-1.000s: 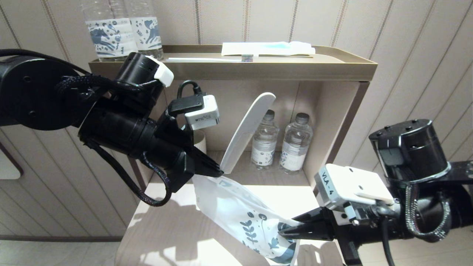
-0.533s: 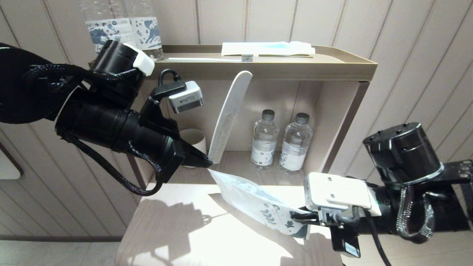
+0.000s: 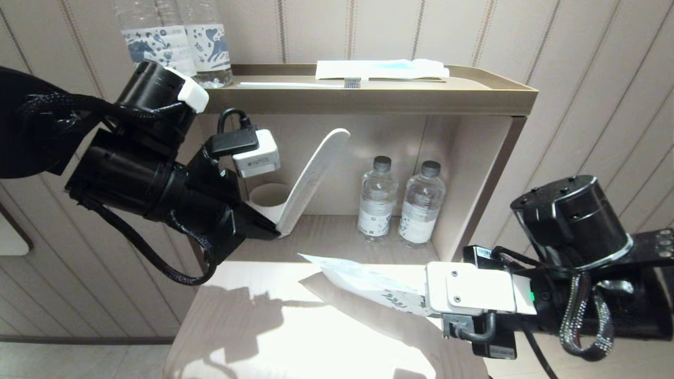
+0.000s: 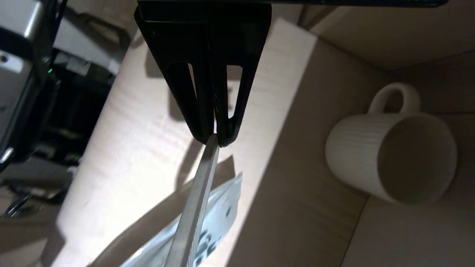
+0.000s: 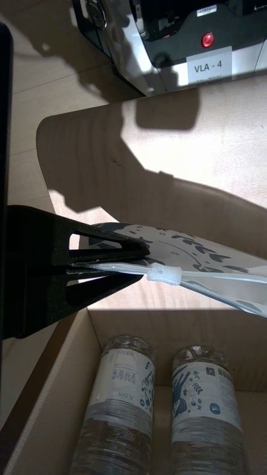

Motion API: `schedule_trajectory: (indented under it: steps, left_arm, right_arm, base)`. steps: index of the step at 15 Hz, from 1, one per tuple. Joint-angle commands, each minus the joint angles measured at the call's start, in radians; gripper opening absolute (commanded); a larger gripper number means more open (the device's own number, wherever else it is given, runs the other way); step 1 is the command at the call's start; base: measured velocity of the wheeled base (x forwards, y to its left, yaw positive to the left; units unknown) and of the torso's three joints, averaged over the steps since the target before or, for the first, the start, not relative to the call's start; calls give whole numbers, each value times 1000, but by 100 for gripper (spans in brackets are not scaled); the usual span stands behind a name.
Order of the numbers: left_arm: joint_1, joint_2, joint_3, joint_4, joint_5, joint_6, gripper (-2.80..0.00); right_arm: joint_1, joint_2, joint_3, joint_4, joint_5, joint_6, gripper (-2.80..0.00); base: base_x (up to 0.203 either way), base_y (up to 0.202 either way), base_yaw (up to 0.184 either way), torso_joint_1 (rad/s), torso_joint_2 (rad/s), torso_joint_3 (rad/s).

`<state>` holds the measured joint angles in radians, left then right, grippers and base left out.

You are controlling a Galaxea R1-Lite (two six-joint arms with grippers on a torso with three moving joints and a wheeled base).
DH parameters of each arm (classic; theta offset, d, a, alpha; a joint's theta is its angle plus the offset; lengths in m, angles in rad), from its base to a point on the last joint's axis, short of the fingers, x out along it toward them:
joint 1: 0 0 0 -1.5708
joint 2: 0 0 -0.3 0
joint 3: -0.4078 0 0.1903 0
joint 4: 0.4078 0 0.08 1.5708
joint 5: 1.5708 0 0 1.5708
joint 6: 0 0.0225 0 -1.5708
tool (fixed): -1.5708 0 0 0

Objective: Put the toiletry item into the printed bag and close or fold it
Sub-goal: Place the comb into the storage bag

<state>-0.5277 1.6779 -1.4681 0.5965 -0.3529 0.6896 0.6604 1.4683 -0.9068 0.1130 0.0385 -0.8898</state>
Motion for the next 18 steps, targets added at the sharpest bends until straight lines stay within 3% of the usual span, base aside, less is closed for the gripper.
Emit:
schedule_trajectory:
  steps: [1,3,6,10,13,18]
  left_arm:
    - [3,-4,-4,35,59,43,-280]
    - [8,-20,-3,82,108,105,-280]
    - [37,-34,0,150,111,254,-280]
    - [119,-24,33,143,138,478,-280]
    - [100,-15,25,141,305,624,-280]
    - [13,27,13,155,462,690,-280]
  right_arm:
    - [7,-2,5,1,0,-5,-280]
    - [10,-8,12,0,1,-2,-280]
    - [23,-33,46,-1,9,3,-280]
    - [30,-51,84,-7,127,40,-280]
    - [30,-51,79,-8,200,57,-280]
    - [28,-31,88,-74,261,71,-280]
  base:
    - [0,0,0,0,0,0]
    - [0,0,0,0,0,0]
    - [0,0,0,0,0,0]
    - [0,0,0,0,0,0]
    - [0,0,0,0,0,0]
    - [0,0,0,0,0,0]
